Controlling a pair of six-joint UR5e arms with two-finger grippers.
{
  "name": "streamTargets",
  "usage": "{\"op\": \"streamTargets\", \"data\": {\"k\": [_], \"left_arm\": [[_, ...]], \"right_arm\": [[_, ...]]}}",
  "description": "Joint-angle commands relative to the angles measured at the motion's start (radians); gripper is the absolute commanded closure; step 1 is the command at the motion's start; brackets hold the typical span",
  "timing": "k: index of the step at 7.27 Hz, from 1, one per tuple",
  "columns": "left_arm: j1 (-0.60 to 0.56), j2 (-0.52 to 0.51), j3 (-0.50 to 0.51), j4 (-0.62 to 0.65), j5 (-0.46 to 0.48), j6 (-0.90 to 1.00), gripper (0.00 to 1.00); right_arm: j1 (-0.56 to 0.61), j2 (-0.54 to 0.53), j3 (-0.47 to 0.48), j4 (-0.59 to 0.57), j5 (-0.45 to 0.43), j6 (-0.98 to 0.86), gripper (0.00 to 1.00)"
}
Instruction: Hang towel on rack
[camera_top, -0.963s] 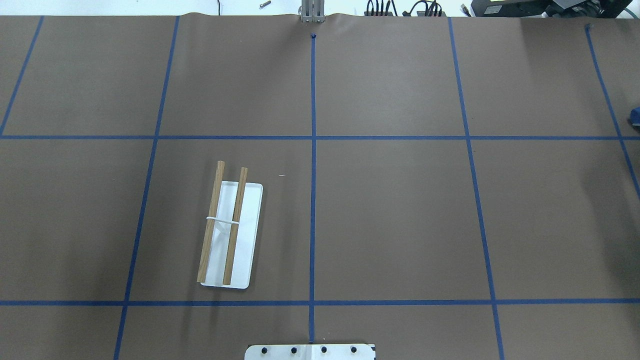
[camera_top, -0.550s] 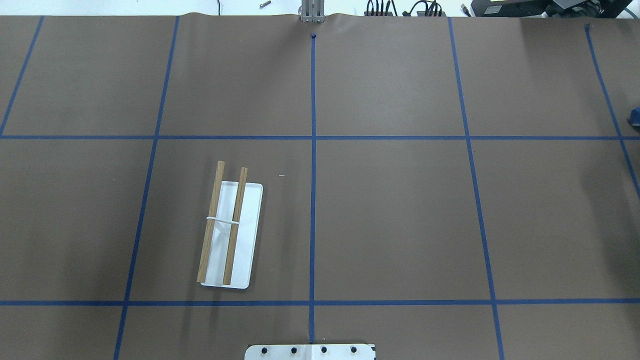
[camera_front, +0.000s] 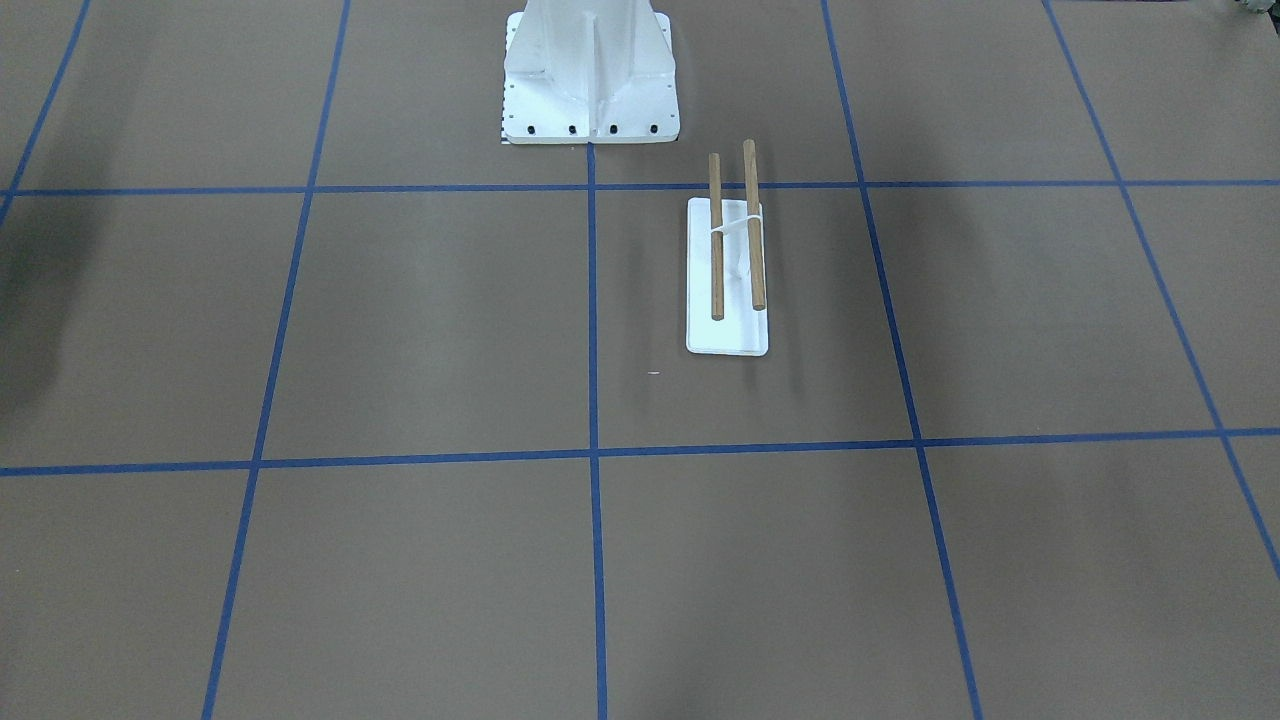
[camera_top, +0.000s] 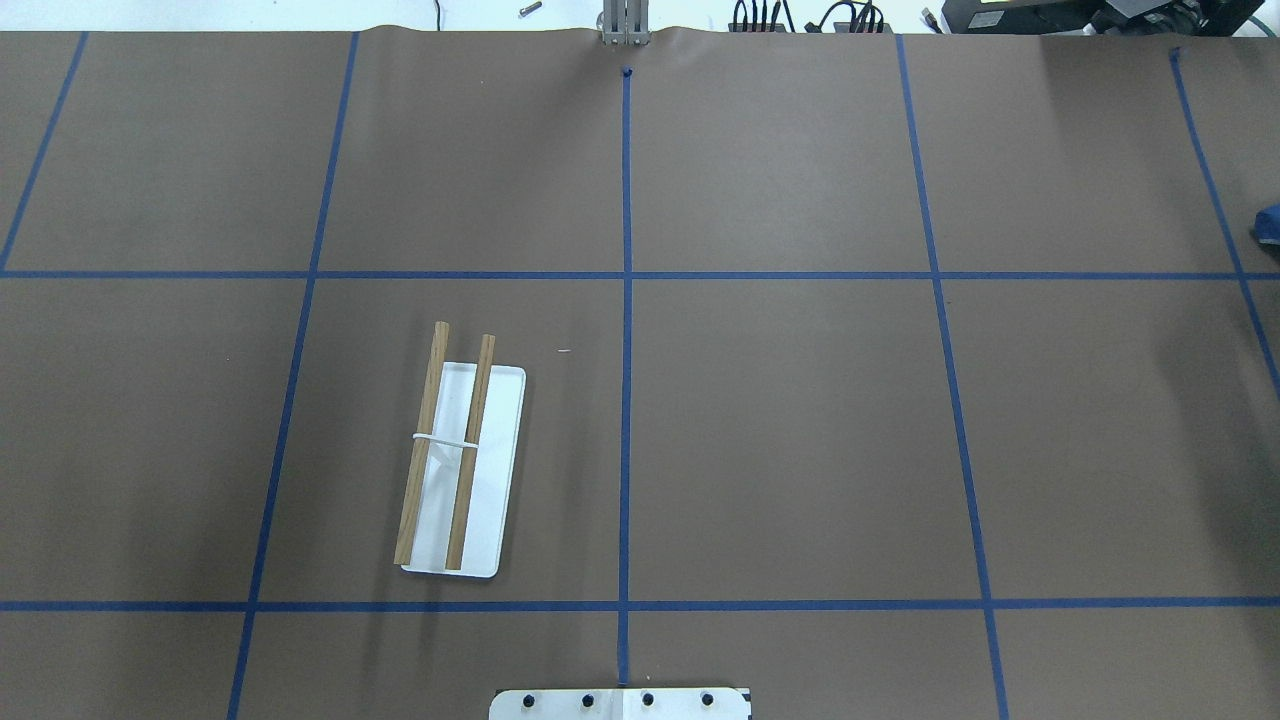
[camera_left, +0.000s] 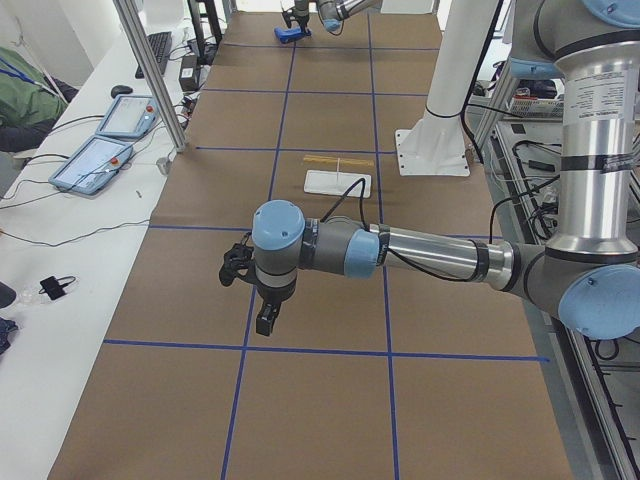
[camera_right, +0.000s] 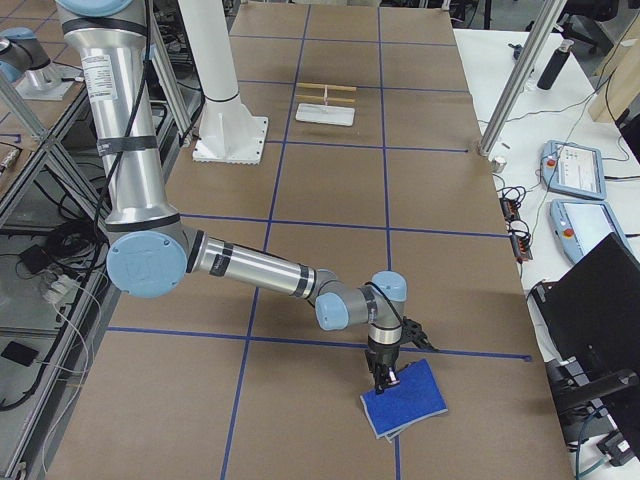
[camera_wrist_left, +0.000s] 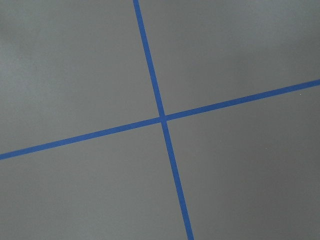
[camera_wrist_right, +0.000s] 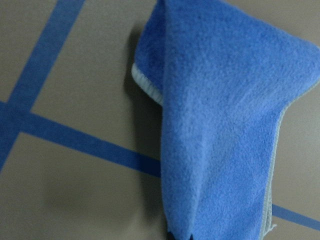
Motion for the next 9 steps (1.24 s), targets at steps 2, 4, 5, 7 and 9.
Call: {"op": "streamTargets", "data": {"k": [2, 4, 5, 7, 9], "left_arm": [[0.0, 0.0, -0.001, -0.001, 0.0, -0.001, 0.01], [0.0, -0.002, -0.004, -0.001, 0.0, -0.001, 0.01], [0.0, -0.002, -0.007, -0.003, 0.0, 0.0, 0.01], [0.008, -0.026, -0.012, -0.01, 0.0, 0.002, 0.01], [0.041, -0.052, 0.011, -0.081, 0.0, -0.004, 0.01]], "right_arm": [[0.086, 0.04, 0.011, -0.014, 0.101, -0.001, 1.0], [0.131, 0.048, 0.03, -0.014, 0.195, 0.002, 1.0], [0.144, 0.048, 0.065, -0.015, 0.223, 0.008, 1.0], [0.149, 0.049, 0.176, -0.055, 0.241, 0.013, 1.0], [0.137, 0.046, 0.325, -0.109, 0.254, 0.003, 1.0]]}}
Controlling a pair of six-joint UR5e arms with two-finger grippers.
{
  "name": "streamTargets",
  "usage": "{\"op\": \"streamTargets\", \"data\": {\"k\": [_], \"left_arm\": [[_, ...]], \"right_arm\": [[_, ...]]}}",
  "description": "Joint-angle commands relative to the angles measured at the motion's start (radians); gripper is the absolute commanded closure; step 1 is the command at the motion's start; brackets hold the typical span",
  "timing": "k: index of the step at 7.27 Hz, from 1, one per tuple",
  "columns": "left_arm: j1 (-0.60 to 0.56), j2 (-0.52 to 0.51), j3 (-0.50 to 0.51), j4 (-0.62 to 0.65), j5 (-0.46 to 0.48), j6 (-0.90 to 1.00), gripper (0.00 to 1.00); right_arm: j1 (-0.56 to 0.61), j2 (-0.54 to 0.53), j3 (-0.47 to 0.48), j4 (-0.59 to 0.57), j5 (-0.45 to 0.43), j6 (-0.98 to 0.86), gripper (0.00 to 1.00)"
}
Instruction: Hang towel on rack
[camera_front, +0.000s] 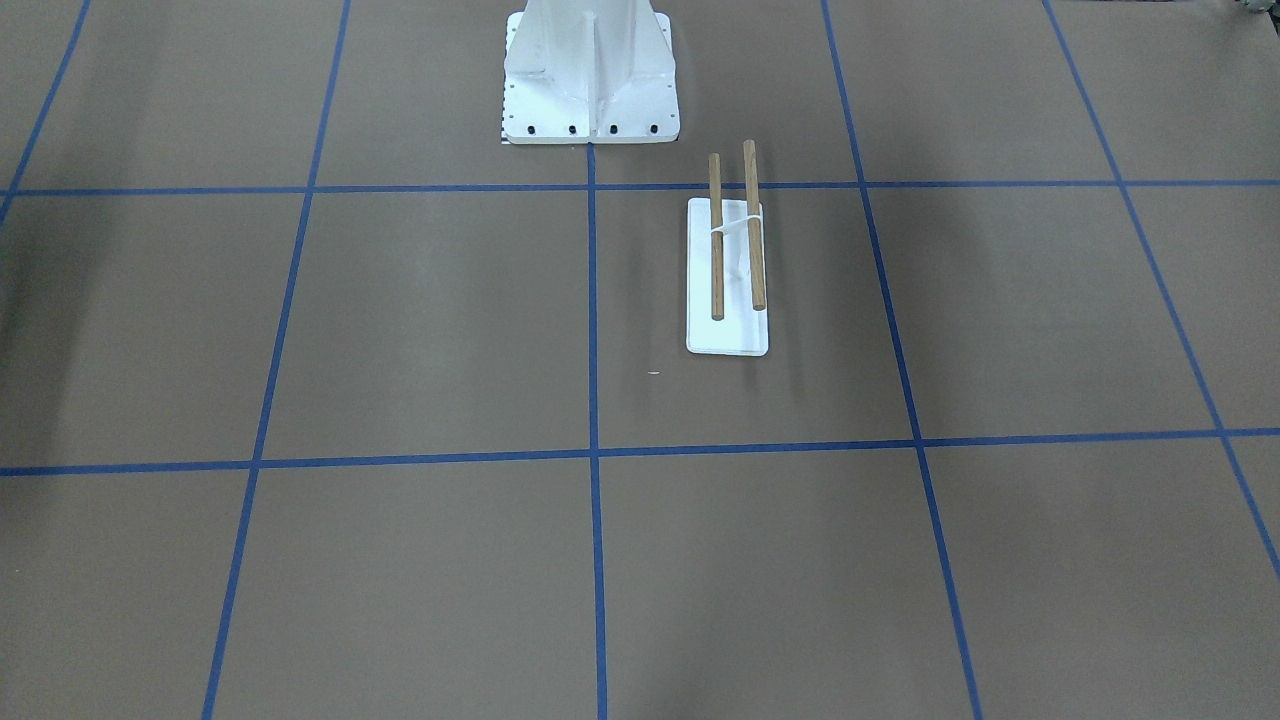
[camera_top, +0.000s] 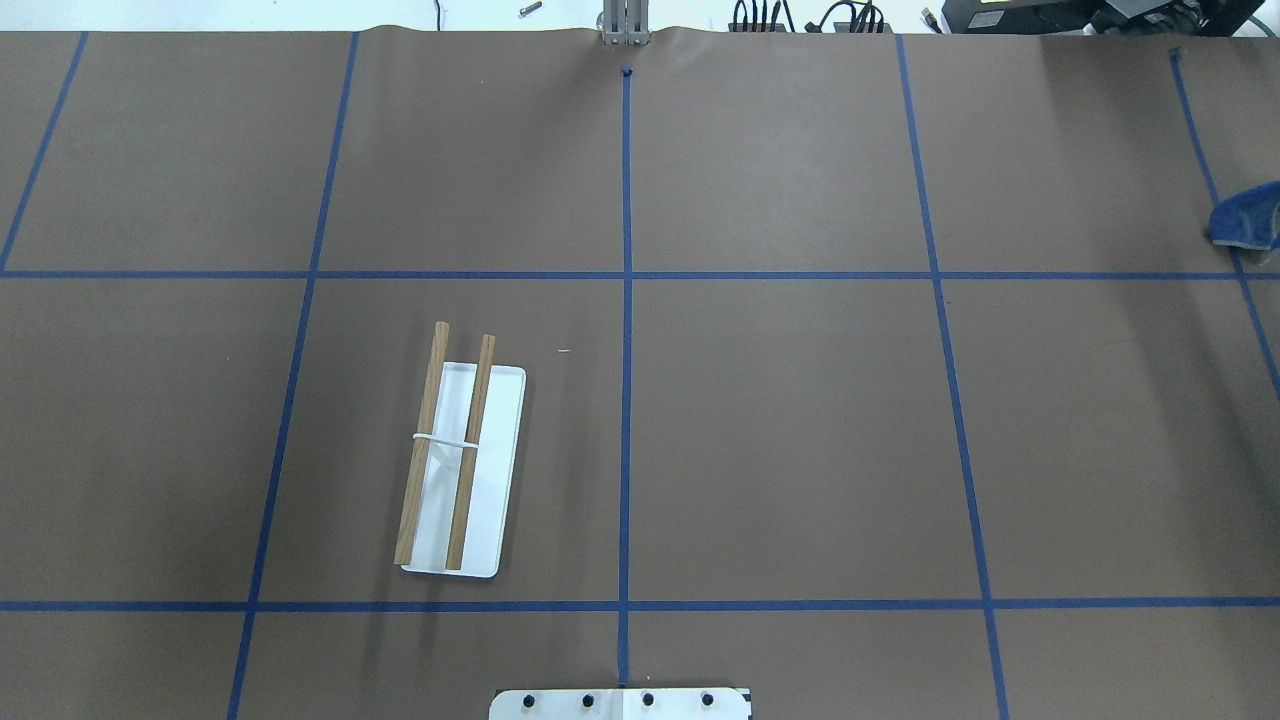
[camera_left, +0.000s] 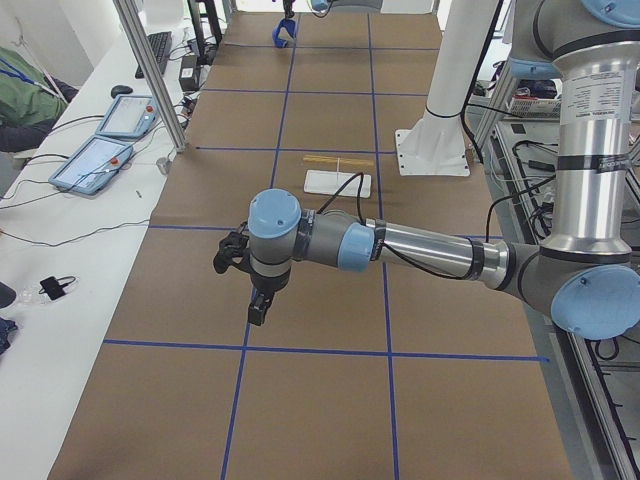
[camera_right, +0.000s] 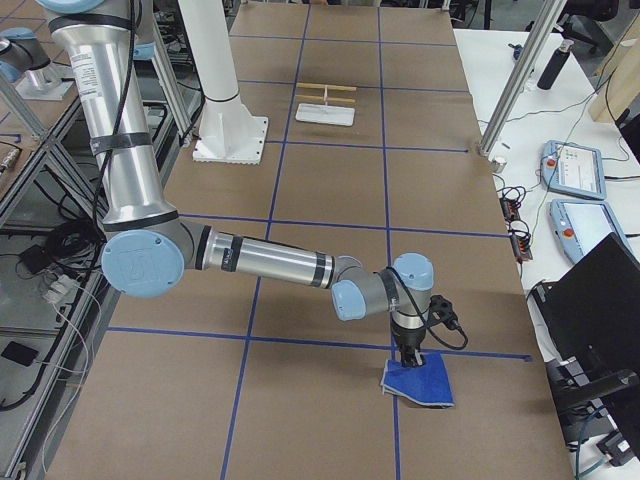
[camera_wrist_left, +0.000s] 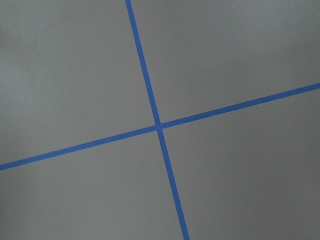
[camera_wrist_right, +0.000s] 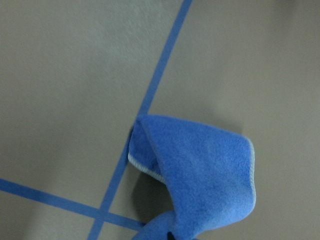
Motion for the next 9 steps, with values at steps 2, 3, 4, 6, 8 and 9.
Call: {"op": "streamTargets", "data": {"k": [2, 3, 4, 6, 8, 9], "left_arm": [[0.028, -0.03, 0.025, -0.099, -0.018, 0.005, 0.01], [0.029, -0.01, 0.037, -0.211, -0.018, 0.002, 0.01], [0.035, -0.01, 0.053, -0.267, -0.02, -0.021, 0.01], [0.112, -0.073, 0.038, -0.278, -0.02, -0.254, 0.01], [0.213, -0.175, 0.039, -0.313, -0.018, -0.643, 0.01], [0.265, -0.228, 0.041, -0.315, -0.017, -0.837, 0.01]], "right_arm": [[-0.087, 0.002, 0.187, -0.032, 0.033, 0.005, 1.0], [-0.131, 0.002, 0.238, -0.034, 0.047, 0.008, 1.0], [-0.174, 0.002, 0.273, -0.035, 0.055, 0.023, 1.0], [-0.242, 0.028, 0.355, -0.028, 0.06, 0.27, 1.0], [-0.32, 0.08, 0.418, -0.031, 0.055, 0.496, 1.0], [-0.364, 0.117, 0.439, -0.031, 0.035, 0.617, 1.0]]}}
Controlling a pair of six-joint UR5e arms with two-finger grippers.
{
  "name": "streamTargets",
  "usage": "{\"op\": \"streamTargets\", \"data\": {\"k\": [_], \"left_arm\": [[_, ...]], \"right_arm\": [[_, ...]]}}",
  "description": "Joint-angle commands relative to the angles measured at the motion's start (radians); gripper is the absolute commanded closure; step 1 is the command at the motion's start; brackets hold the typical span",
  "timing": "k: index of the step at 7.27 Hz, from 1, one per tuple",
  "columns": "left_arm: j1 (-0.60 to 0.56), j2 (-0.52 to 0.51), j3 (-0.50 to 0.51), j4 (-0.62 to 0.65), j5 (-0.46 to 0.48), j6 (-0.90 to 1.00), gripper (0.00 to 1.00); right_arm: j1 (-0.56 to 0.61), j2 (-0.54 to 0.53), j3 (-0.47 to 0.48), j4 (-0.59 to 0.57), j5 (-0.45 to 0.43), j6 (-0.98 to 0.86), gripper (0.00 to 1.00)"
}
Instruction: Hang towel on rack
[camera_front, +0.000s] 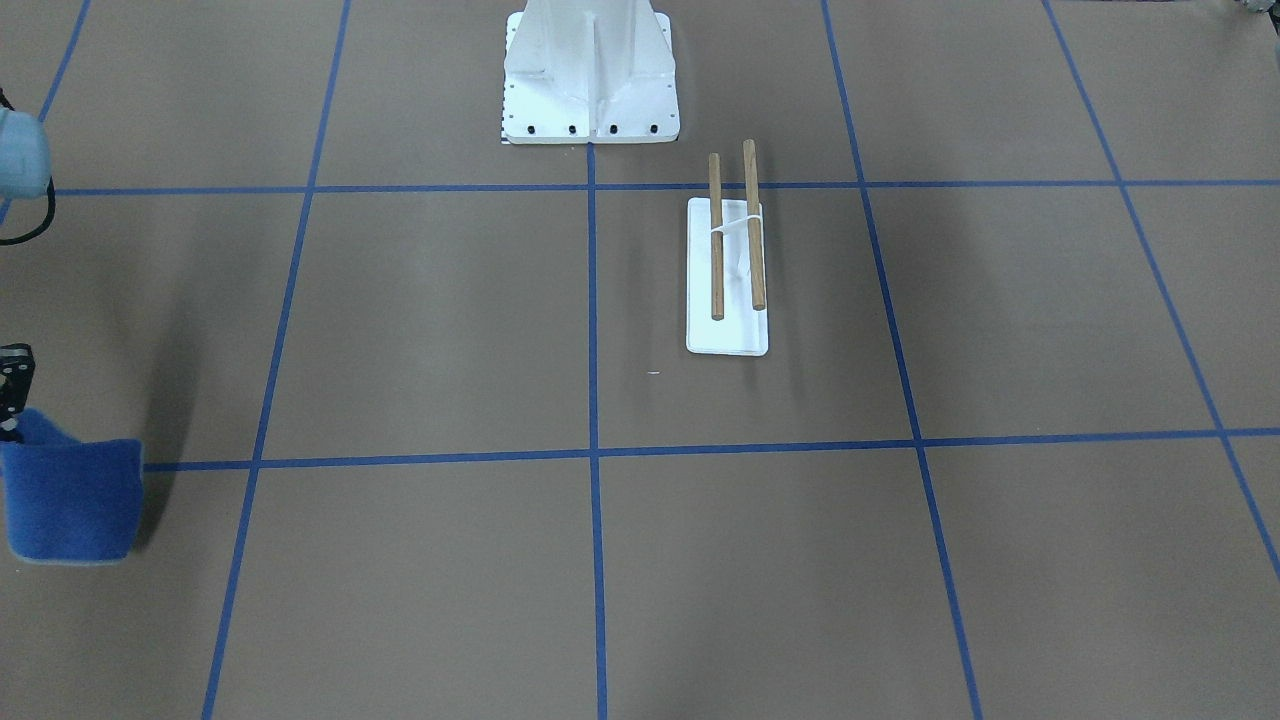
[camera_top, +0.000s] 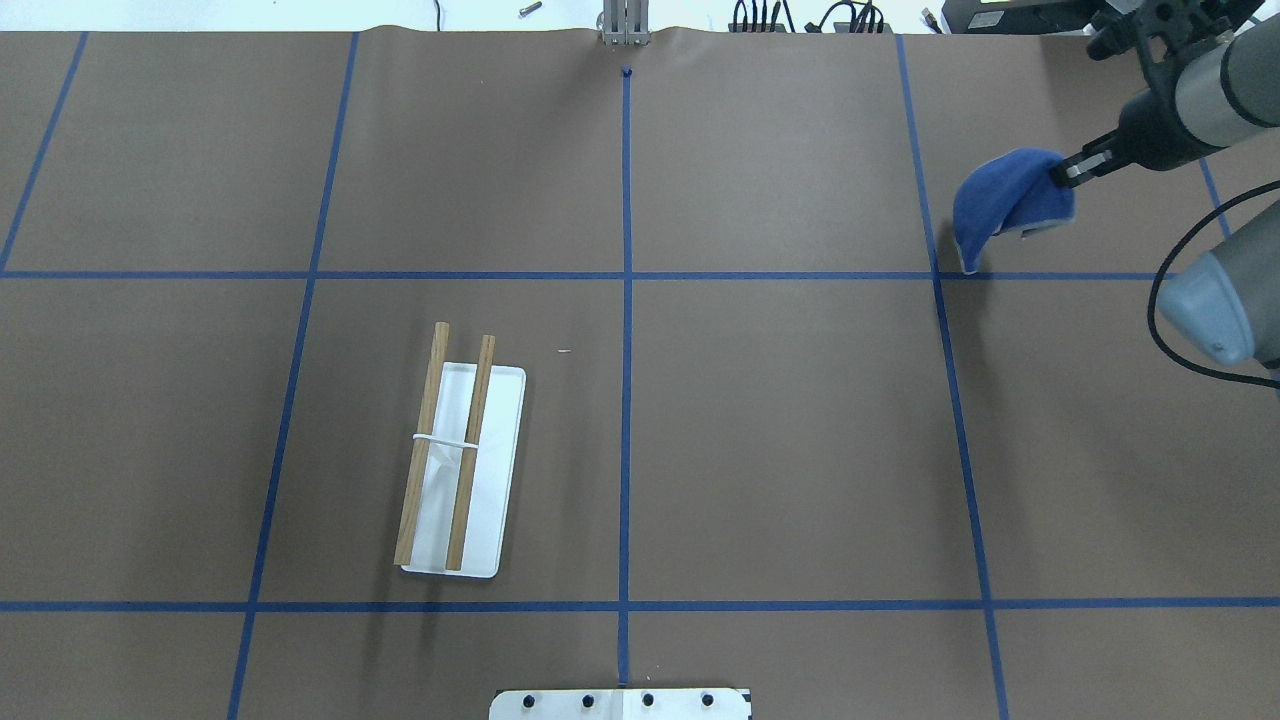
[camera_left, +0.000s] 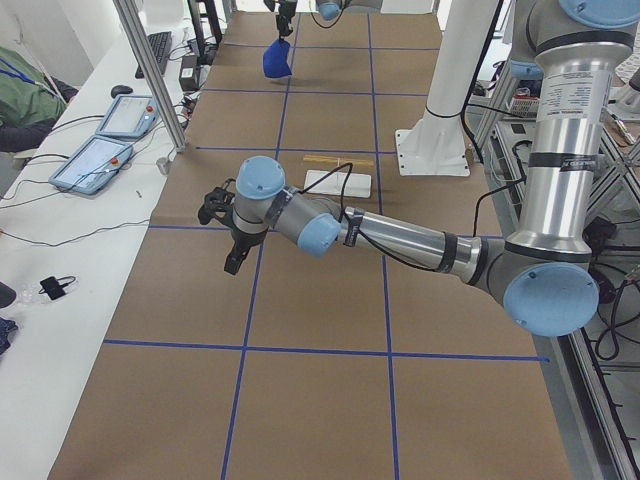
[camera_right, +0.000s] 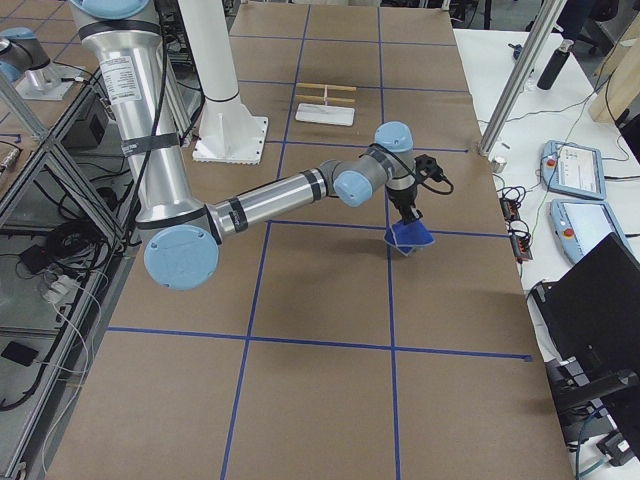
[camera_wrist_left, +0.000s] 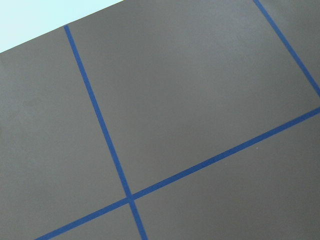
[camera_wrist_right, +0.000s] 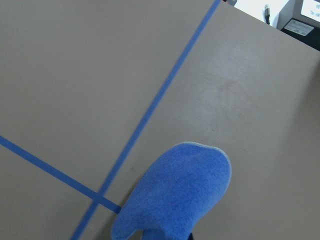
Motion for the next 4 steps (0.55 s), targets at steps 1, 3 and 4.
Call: {"op": "streamTargets", "data": {"k": [1, 3, 4], "left_arm": [[0.106, -0.119, 0.001, -0.009, 0.003, -0.428, 0.01], [0.217, -0.234, 0.013, -0.008, 0.006, -0.838, 0.01], [0.273, -0.291, 0.013, -0.008, 0.012, -1.075, 0.01]], "right_arm": [[-0.118, 0.083, 0.052, -0.001, -0.08, 0.278, 1.0], [-0.216, 0.165, 0.074, -0.002, -0.186, 0.47, 1.0], [-0.261, 0.212, 0.074, -0.004, -0.238, 0.555, 1.0]]}}
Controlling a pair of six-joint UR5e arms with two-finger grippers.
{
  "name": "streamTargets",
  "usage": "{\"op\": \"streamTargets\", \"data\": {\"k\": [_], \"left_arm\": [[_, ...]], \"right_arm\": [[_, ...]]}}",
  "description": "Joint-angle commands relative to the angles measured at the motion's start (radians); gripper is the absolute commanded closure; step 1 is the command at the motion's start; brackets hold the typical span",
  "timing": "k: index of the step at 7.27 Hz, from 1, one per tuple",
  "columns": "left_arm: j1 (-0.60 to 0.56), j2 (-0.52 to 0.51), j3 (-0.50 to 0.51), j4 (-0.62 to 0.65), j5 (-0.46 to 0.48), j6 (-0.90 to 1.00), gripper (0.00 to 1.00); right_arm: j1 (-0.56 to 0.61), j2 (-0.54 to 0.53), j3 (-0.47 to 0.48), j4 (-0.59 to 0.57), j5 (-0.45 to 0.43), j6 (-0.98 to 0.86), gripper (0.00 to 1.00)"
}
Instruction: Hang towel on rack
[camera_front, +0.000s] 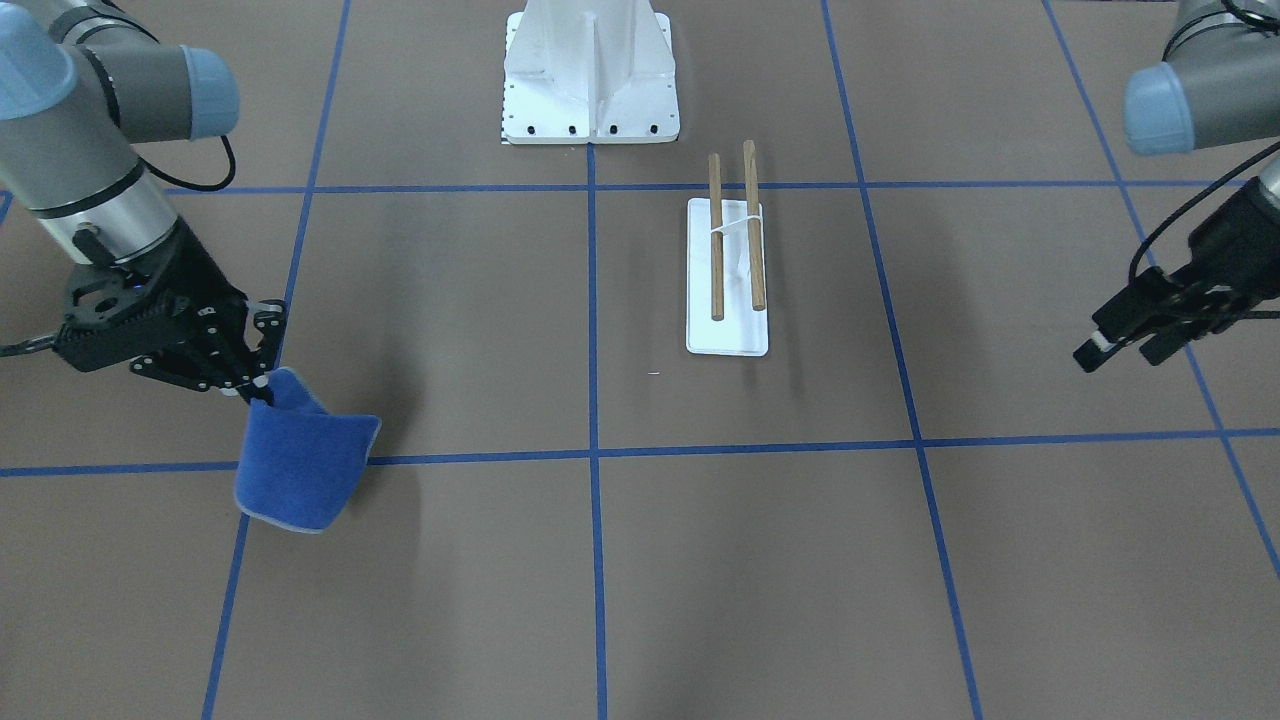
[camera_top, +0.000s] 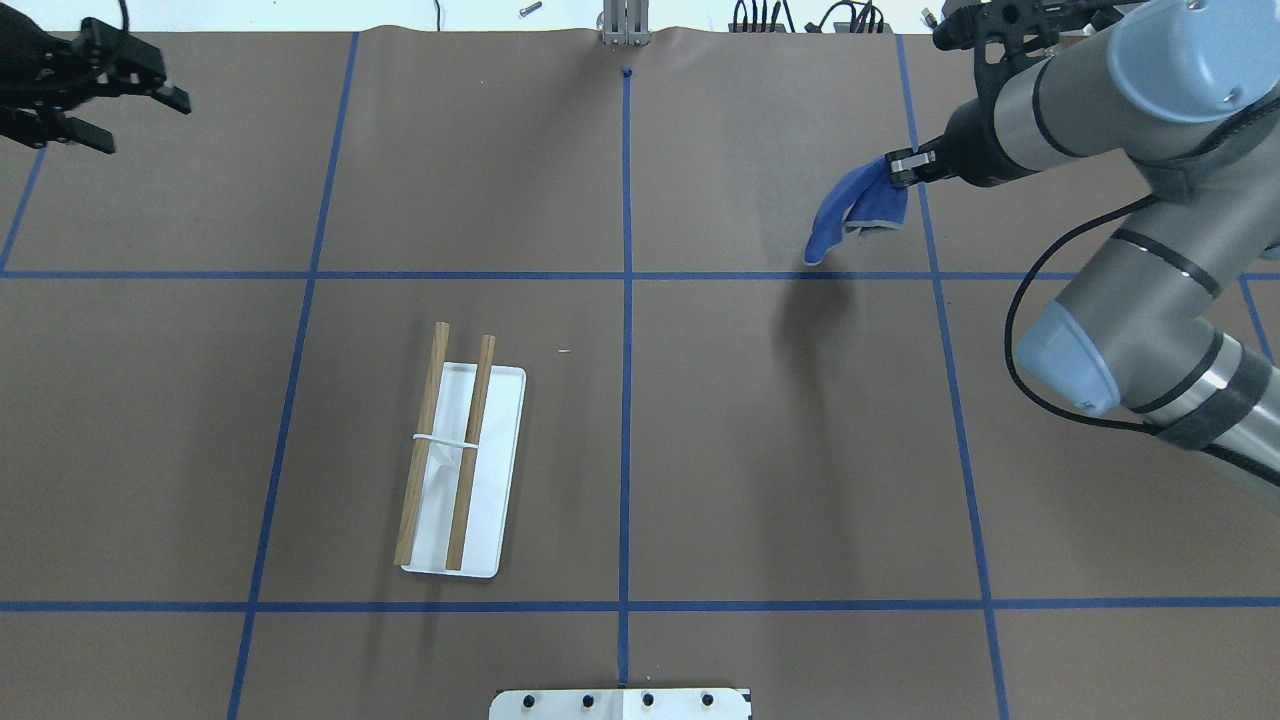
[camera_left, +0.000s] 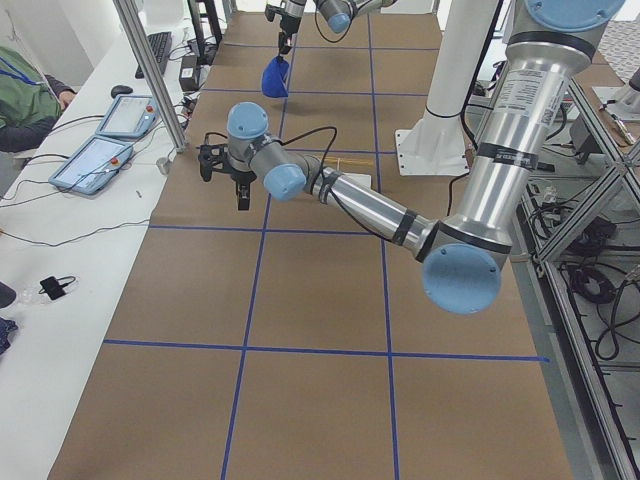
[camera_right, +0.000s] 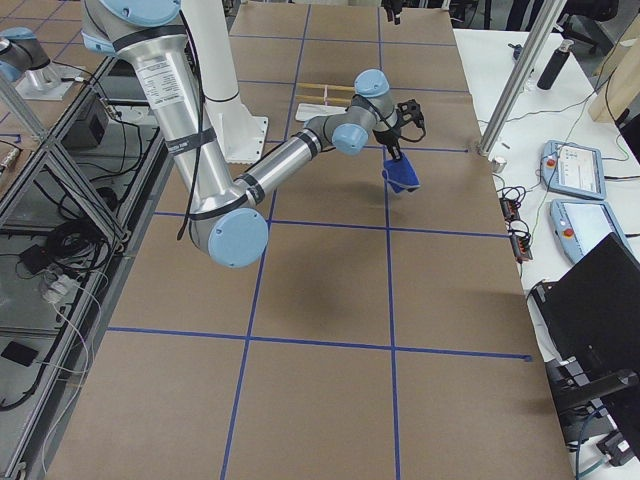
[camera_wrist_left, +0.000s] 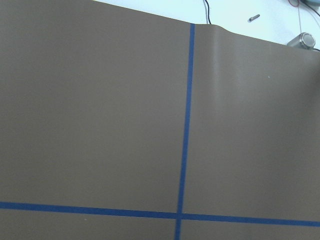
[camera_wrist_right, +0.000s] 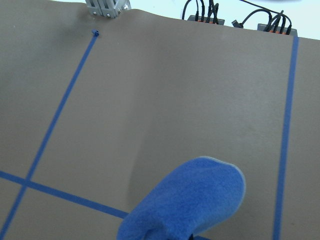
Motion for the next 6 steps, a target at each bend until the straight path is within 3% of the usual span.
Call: {"op": "streamTargets", "data": {"k": [1, 3, 4, 6], "left_arm": [[0.124, -0.122, 0.007, -0.016, 0.038, -0.497, 0.01], [0.268, -0.155, 0.038, -0.172, 0.163, -0.757, 0.01], [0.313, -0.196, 0.105, -0.261, 0.212, -0.87, 0.01], [0.415, -0.245, 0.155, -0.325, 0.356, -0.998, 0.01]], "right_arm": [[-0.095, 0.093, 0.005, -0.001, -0.118, 0.179, 1.0], [-0.149, 0.148, 0.004, -0.001, -0.195, 0.244, 1.0], [-0.163, 0.172, 0.004, -0.003, -0.213, 0.264, 1.0], [-0.207, 0.218, 0.004, -0.003, -0.276, 0.319, 1.0]]}}
